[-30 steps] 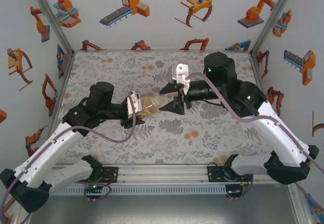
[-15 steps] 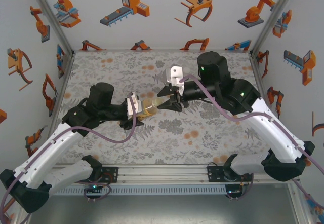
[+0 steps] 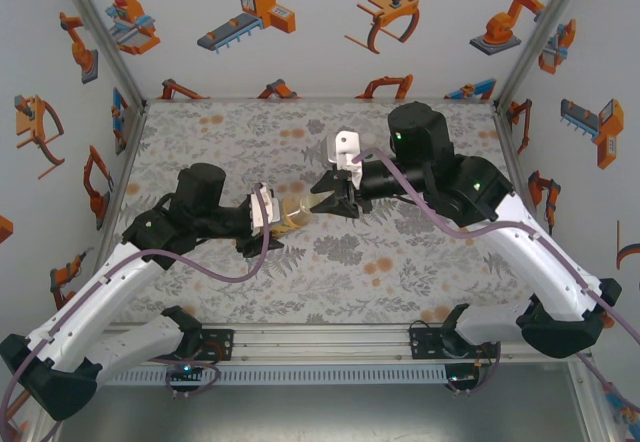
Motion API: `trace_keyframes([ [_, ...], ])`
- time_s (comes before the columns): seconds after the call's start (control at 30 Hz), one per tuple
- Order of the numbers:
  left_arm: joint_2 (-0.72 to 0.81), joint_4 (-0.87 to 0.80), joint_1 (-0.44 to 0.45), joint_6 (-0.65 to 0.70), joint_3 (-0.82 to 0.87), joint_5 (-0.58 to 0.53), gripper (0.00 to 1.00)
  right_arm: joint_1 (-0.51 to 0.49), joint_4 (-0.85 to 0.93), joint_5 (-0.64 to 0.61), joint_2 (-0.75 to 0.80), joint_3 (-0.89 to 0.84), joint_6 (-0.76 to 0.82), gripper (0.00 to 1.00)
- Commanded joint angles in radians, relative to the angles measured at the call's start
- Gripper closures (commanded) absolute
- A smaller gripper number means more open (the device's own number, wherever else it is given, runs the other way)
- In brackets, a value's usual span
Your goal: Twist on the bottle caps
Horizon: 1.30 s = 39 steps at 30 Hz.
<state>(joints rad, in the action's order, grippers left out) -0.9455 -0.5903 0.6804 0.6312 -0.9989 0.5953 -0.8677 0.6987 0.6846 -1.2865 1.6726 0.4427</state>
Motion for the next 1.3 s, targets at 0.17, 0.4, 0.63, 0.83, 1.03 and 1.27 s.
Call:
trace_keyframes([
  [0.17, 0.020, -0.002, 0.003, 0.017, -0.011, 0.021, 0.88, -0.004, -0.030, 0.001, -0.005, -0.019, -0.018, 0.65],
  [0.4, 0.010, -0.001, 0.004, 0.009, -0.006, 0.013, 0.88, -0.002, -0.037, 0.009, -0.004, -0.022, -0.034, 0.61],
  [0.63, 0.015, -0.001, 0.003, 0.010, 0.001, -0.015, 0.88, -0.003, -0.044, 0.023, 0.003, -0.030, -0.045, 0.62],
  [0.83, 0.008, -0.001, 0.003, 0.004, -0.011, -0.014, 0.89, -0.004, -0.040, -0.002, 0.003, -0.037, -0.048, 0.65],
  [1.03, 0.002, 0.002, 0.003, 0.006, -0.015, -0.015, 0.89, -0.004, -0.043, 0.000, 0.001, -0.044, -0.102, 0.64],
  [1.27, -0.005, 0.005, 0.003, 0.002, -0.014, -0.019, 0.89, -0.011, -0.067, -0.013, 0.025, -0.083, -0.160, 0.64],
])
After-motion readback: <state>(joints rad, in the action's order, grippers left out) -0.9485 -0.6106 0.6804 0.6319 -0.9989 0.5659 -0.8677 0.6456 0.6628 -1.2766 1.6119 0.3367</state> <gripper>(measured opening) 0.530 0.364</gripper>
